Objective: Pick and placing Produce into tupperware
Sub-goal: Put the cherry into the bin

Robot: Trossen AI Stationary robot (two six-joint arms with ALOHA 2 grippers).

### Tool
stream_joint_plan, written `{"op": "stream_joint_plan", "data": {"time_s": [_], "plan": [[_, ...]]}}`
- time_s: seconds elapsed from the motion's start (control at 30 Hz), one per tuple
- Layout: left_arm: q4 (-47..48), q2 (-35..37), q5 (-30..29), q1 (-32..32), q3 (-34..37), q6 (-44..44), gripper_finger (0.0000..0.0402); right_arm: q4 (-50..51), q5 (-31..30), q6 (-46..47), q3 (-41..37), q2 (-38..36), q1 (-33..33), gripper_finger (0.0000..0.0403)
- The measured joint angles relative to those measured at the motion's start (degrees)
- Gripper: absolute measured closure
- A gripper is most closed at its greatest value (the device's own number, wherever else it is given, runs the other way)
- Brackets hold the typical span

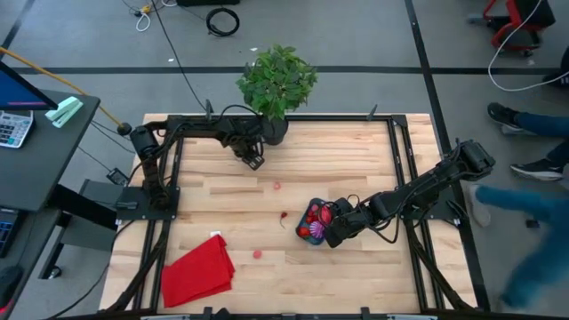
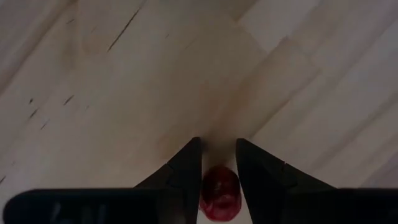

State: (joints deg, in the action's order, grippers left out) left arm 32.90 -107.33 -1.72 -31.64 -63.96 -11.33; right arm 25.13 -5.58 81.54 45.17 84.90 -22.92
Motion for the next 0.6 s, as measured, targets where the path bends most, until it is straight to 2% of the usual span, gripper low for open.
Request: {"op": "stream_joint_plan", "data": {"time_s": [0.2, 0.6], "plan": [[4.86, 0.07, 0.00, -0.02, -0.86, 2.33, 0.0282, -0.04, 0.02, 0.04, 0.00, 0.00, 0.00, 0.0233], [13.60, 0.09, -0.02, -0.02, -2.16, 4.27, 0.0203, -0.11, 0.02, 0.02, 0.00, 0.00, -0.01, 0.0233]]}}
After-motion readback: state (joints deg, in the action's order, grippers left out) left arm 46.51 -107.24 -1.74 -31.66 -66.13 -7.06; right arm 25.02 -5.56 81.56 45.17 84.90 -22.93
